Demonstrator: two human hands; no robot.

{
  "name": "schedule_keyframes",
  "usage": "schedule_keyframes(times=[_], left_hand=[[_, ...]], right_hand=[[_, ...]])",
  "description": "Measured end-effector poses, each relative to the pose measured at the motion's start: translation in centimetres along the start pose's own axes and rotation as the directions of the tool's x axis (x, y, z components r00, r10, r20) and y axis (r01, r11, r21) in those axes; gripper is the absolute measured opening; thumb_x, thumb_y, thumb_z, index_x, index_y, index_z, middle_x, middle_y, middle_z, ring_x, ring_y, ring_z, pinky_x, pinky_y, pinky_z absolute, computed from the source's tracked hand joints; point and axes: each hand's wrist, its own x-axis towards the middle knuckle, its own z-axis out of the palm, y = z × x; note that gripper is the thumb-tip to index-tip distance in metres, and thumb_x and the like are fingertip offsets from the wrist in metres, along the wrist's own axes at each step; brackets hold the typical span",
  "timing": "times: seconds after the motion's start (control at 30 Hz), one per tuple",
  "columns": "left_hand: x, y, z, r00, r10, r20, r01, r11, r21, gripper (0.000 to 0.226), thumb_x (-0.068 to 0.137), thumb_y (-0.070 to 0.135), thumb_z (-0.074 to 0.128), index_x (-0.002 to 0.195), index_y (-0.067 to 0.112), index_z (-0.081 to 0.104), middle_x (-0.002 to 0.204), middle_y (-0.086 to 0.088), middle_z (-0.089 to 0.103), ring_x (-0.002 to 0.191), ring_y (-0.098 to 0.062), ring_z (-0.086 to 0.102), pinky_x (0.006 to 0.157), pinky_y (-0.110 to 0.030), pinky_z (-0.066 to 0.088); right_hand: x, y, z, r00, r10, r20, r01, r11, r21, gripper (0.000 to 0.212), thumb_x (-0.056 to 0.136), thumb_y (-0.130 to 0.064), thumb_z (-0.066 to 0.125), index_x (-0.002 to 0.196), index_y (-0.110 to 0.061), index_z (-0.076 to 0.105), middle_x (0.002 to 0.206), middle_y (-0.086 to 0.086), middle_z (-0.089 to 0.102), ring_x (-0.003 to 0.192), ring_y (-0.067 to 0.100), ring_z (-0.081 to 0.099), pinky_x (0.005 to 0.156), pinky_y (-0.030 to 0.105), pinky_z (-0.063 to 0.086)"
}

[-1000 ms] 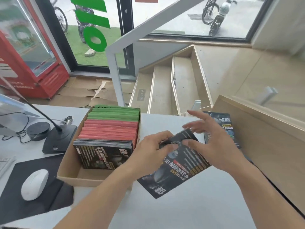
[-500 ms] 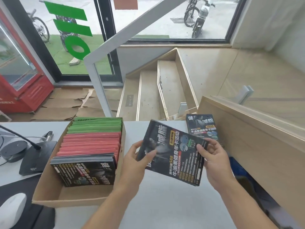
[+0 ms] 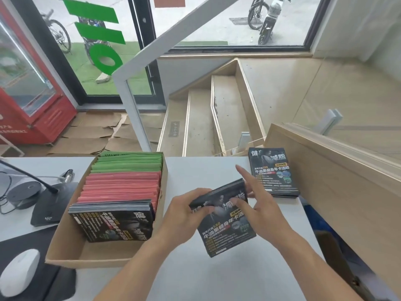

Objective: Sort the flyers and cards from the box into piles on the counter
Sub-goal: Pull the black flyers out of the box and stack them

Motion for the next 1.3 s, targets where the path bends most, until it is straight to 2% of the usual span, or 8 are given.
schedule_keyframes(times=[0.2,0.3,0.4,0.47,0.67,0.9,1.1,1.3], left_hand=[[-0.6,0.4,0.6,0.976,-0.133,-0.174,0.096,0.973,-0.208,0.032,0.077,0.003,0.084,0.102,0.02,0.074,0.086,0.007,0.076,0.068,0.004,0.064,0.062,-0.004,0.042],[-0.6,0.2,1.2,0.972,-0.139,-0.188,0.091,0.966,-0.241,0.049,0.079,0.007,0.084,0.119,0.029,0.065,0.089,0.003,0.07,0.064,0.006,0.061,0.063,-0.005,0.043],[-0.4,-1.4,1.8,0.97,-0.178,-0.165,0.115,0.936,-0.333,0.074,0.078,0.011,0.085,0.134,0.047,0.051,0.091,-0.001,0.071,0.09,-0.01,0.071,0.09,-0.032,0.055],[-0.5,-2.4,2.5,0.973,-0.184,-0.136,0.125,0.925,-0.358,0.071,0.079,0.019,0.082,0.135,0.05,0.049,0.098,-0.003,0.073,0.1,-0.021,0.071,0.099,-0.049,0.052],[-1.0,-3.7,3.3,0.983,-0.151,-0.103,0.097,0.908,-0.407,0.052,0.083,0.039,0.072,0.132,0.043,0.054,0.118,-0.002,0.071,0.115,-0.026,0.066,0.104,-0.057,0.046],[-0.8,-3.6,4.1,0.971,-0.116,-0.209,0.03,0.925,-0.378,0.044,0.099,0.017,0.062,0.13,0.046,0.054,0.119,0.005,0.067,0.114,-0.021,0.064,0.101,-0.052,0.051],[0.2,-3.5,3.6,0.978,0.009,-0.207,-0.064,0.964,-0.259,0.047,0.1,0.013,0.061,0.13,0.048,0.053,0.112,0.006,0.071,0.102,-0.02,0.07,0.086,-0.038,0.057],[0.8,-4.2,4.6,0.947,0.163,-0.278,-0.199,0.974,-0.108,0.034,0.099,0.0,0.058,0.12,0.026,0.064,0.111,0.014,0.068,0.107,-0.016,0.066,0.087,-0.022,0.051]], right_hand=[[-0.5,2.3,1.0,0.978,-0.183,-0.096,0.172,0.979,-0.112,0.064,0.094,0.001,0.064,0.132,-0.049,0.055,0.103,-0.01,0.062,0.097,0.014,0.06,0.08,0.026,0.05],[-0.9,2.3,1.7,0.973,-0.188,-0.134,0.171,0.977,-0.126,0.07,0.095,-0.001,0.062,0.146,-0.045,0.043,0.103,-0.01,0.058,0.097,0.011,0.057,0.082,0.015,0.047],[-1.2,2.9,1.9,0.972,-0.193,-0.134,0.181,0.979,-0.097,0.056,0.096,-0.001,0.06,0.134,-0.042,0.056,0.103,-0.014,0.057,0.1,0.013,0.059,0.084,0.021,0.049],[-1.4,3.1,2.1,0.977,-0.16,-0.143,0.153,0.987,-0.053,0.041,0.097,-0.002,0.059,0.123,-0.034,0.061,0.108,-0.013,0.06,0.105,0.016,0.06,0.085,0.028,0.05],[-2.2,2.9,2.7,0.994,-0.092,-0.066,0.092,0.996,-0.01,0.047,0.102,-0.006,0.051,0.139,-0.035,0.05,0.115,-0.015,0.058,0.113,0.017,0.057,0.089,0.024,0.048],[-1.8,3.0,2.3,0.998,-0.058,-0.04,0.057,0.998,-0.016,0.052,0.101,0.0,0.049,0.135,-0.039,0.054,0.12,-0.024,0.059,0.116,0.01,0.058,0.087,0.034,0.055],[-1.0,3.2,1.2,0.989,-0.107,-0.097,0.106,0.994,-0.017,0.05,0.1,0.003,0.051,0.131,-0.035,0.058,0.117,-0.02,0.063,0.112,0.011,0.06,0.084,0.026,0.054],[-1.0,4.4,1.9,0.971,-0.17,-0.169,0.167,0.985,-0.034,0.053,0.096,0.01,0.052,0.13,-0.03,0.058,0.114,-0.011,0.064,0.107,0.014,0.062,0.085,0.021,0.049]])
